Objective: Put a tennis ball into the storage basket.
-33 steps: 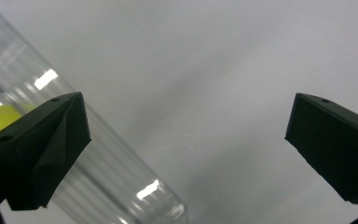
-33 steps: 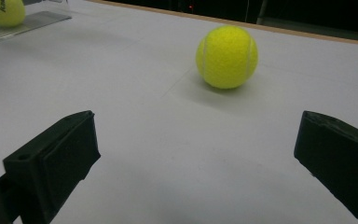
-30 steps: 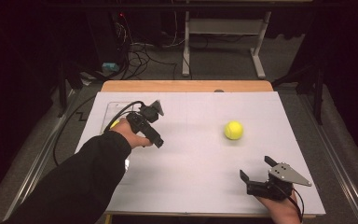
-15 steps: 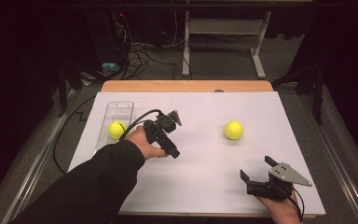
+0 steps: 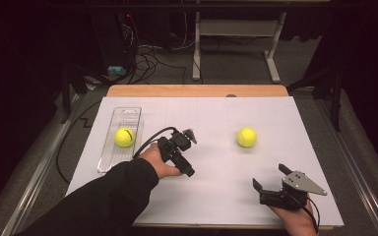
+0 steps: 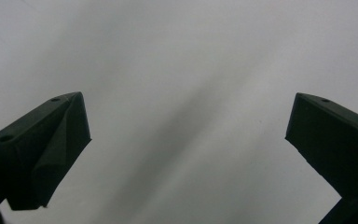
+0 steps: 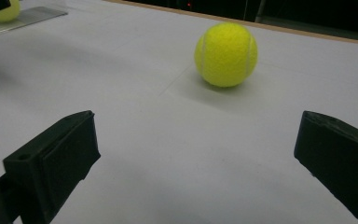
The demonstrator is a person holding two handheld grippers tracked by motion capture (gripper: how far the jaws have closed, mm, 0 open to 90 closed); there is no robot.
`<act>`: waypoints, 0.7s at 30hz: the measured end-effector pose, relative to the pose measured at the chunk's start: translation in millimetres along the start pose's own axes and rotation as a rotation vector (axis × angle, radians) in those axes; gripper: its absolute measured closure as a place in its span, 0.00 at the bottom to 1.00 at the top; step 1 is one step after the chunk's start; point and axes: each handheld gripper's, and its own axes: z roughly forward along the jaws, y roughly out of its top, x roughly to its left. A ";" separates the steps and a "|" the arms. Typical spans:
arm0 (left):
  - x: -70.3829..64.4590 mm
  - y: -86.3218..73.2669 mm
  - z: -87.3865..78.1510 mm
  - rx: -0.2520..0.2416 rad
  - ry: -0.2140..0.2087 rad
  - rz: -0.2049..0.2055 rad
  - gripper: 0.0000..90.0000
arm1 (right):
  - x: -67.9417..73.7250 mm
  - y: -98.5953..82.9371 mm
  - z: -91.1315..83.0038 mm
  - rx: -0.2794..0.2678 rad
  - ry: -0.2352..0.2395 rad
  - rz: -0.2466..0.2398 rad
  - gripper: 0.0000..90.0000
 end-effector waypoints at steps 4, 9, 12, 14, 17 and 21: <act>-2.9 -1.2 6.4 0.010 0.003 0.009 0.00 | -0.4 0.4 1.5 -0.001 -0.001 0.005 0.00; -1.8 -7.7 5.5 -0.005 0.004 -0.007 0.01 | -2.0 -0.4 1.1 -0.004 -0.005 0.003 0.00; 0.1 -10.4 3.1 -0.011 -0.007 -0.016 0.00 | -1.7 0.4 0.7 -0.002 -0.006 0.007 0.00; 1.5 -11.0 1.3 -0.006 -0.015 -0.018 0.01 | -1.1 0.6 -0.5 -0.012 -0.007 0.007 0.00; 2.8 -12.2 -0.8 -0.004 -0.019 -0.017 0.01 | -1.1 0.2 0.6 -0.001 -0.001 0.009 0.00; 3.8 -15.2 -3.7 -0.009 -0.015 -0.020 0.00 | -4.3 3.9 4.0 0.005 -0.006 0.028 0.00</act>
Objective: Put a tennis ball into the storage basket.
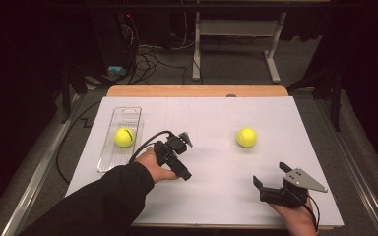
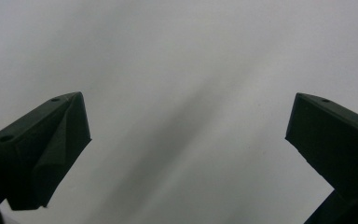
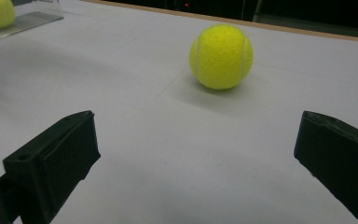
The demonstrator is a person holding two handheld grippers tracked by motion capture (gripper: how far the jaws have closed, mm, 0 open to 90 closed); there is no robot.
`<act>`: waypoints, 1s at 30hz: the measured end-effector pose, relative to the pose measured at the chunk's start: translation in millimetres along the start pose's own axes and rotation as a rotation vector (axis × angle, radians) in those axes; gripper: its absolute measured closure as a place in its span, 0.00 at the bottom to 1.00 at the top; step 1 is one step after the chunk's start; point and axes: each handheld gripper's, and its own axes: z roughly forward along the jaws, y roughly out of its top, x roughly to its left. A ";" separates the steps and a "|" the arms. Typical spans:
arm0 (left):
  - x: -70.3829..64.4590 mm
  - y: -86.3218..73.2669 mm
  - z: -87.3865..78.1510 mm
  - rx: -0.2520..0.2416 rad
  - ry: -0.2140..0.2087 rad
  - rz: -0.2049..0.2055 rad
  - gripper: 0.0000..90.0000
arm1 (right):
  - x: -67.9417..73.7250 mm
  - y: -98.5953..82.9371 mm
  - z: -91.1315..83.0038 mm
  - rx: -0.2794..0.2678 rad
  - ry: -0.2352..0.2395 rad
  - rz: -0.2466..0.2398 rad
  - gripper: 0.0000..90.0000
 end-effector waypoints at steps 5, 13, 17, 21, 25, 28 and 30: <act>0.3 -3.4 -4.8 -0.007 -0.007 -0.005 0.01 | -1.5 10.2 9.7 0.010 -0.015 0.006 0.00; 2.4 -3.3 -4.4 -0.001 -0.031 0.007 0.00 | -6.2 26.9 37.4 0.039 -0.026 0.005 0.00; 3.7 -2.8 -3.8 -0.006 -0.033 0.003 0.00 | -8.8 35.7 55.2 0.059 -0.046 0.010 0.00; 3.1 -3.2 -3.9 -0.004 -0.033 0.005 0.00 | -12.8 43.1 72.0 0.074 -0.058 0.016 0.00; 2.0 -2.9 -4.3 -0.003 -0.037 0.013 0.00 | -16.5 49.3 88.8 0.093 -0.067 0.018 0.00; 1.1 -2.6 -3.8 0.001 -0.037 0.017 0.00 | -19.9 53.5 102.1 0.115 -0.078 0.031 0.00; 0.9 -2.7 -3.9 0.004 -0.039 0.020 0.00 | -22.1 55.9 110.6 0.131 -0.087 0.035 0.01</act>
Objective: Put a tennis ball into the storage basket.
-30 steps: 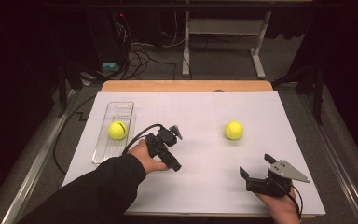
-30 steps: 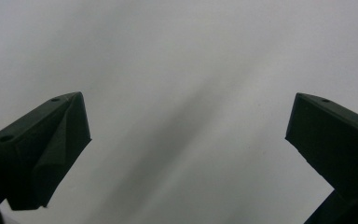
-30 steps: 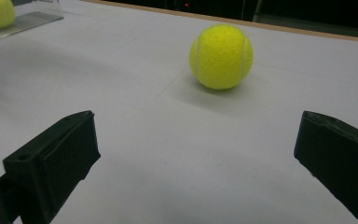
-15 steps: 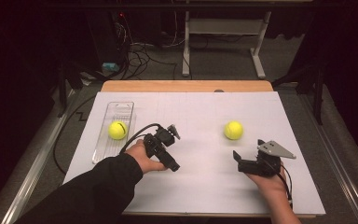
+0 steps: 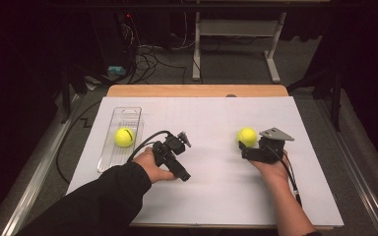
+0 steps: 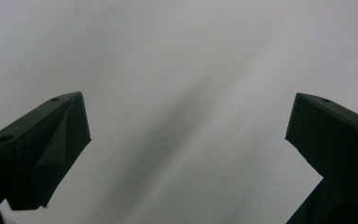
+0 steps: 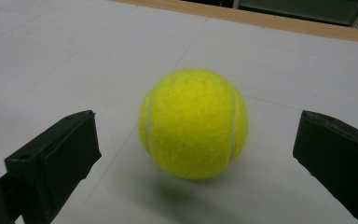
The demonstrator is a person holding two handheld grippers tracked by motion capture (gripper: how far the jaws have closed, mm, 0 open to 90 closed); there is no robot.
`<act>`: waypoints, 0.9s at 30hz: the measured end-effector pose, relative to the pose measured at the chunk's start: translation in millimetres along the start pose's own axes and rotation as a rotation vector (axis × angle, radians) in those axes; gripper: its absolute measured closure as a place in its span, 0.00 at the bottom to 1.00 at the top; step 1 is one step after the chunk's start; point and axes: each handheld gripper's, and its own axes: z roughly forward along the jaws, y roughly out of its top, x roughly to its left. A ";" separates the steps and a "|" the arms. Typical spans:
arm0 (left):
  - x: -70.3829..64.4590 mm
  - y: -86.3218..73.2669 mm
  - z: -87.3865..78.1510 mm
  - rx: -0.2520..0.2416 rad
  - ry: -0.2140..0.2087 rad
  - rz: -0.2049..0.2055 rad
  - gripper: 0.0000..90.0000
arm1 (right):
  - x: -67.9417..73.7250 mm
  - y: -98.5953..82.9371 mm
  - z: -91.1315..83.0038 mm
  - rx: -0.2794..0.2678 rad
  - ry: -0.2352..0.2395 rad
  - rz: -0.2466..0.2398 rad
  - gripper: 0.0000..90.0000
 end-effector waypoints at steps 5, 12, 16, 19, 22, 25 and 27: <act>0.9 -0.6 -0.8 -0.011 -0.003 -0.010 0.00 | -0.8 5.6 16.3 0.045 0.004 0.007 0.06; 1.0 -1.2 -2.3 -0.004 -0.004 0.001 0.00 | -1.0 5.1 31.3 0.107 0.000 0.019 0.15; 0.7 -1.2 -2.3 -0.003 -0.005 0.002 0.00 | -2.1 3.8 35.9 0.129 0.006 0.022 0.21; 0.0 -1.0 -1.8 -0.005 -0.004 0.003 0.00 | -1.9 3.7 37.4 0.136 0.019 0.018 0.28; -0.5 -0.5 -1.5 -0.002 -0.005 0.006 0.00 | 0.7 4.9 37.6 0.139 0.005 0.001 0.29; -1.6 0.0 -0.6 -0.003 -0.008 0.007 0.00 | 3.0 4.9 35.2 0.134 -0.007 -0.008 0.30; -2.0 0.4 -0.1 -0.002 -0.008 0.009 0.00 | 3.6 4.7 31.1 0.127 0.004 -0.004 0.30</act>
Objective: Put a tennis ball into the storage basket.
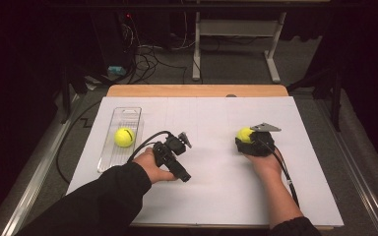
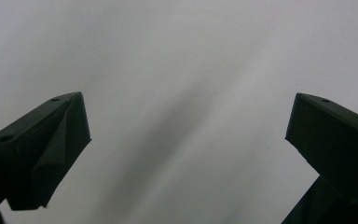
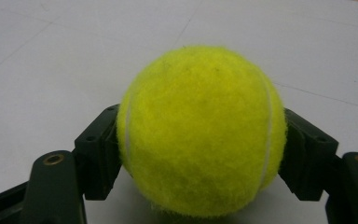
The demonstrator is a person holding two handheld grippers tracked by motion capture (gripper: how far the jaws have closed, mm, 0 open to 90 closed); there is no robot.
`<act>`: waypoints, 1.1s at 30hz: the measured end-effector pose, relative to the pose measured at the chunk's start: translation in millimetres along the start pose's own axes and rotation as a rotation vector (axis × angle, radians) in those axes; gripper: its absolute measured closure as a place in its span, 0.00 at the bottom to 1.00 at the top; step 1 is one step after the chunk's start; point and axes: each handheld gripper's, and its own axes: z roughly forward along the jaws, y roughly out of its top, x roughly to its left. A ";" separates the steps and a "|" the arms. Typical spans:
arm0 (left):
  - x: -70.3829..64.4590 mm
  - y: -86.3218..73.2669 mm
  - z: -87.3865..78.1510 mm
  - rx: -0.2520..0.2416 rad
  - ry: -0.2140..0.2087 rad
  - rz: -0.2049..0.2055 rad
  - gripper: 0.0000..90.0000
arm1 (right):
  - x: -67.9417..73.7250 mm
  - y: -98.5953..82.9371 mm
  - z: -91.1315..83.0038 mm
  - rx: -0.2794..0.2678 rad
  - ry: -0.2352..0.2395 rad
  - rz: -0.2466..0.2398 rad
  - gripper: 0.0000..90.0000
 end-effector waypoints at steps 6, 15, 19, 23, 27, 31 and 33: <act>-0.5 0.4 0.6 0.010 0.002 0.000 0.01 | 6.2 -6.1 -19.8 -0.046 0.030 -0.008 0.30; -2.9 -0.4 -0.1 0.027 0.013 -0.001 0.00 | 14.4 -27.6 -50.1 -0.101 0.061 -0.019 0.30; -3.6 0.0 0.9 0.033 0.014 -0.005 0.00 | 17.0 -37.6 -62.5 -0.122 0.070 -0.023 0.30; -4.4 0.6 1.2 0.041 0.022 -0.007 0.00 | 17.9 -48.0 -72.9 -0.133 0.071 -0.027 0.30; -5.1 1.0 1.0 0.047 0.025 -0.008 0.00 | 16.2 -58.3 -82.8 -0.143 0.072 -0.023 0.30; -6.9 1.7 1.2 0.046 0.024 -0.002 0.00 | 15.3 -72.9 -94.0 -0.150 0.072 -0.013 0.30; -7.2 2.0 0.5 0.048 0.018 0.001 0.01 | 15.1 -77.7 -99.1 -0.144 0.073 -0.027 0.30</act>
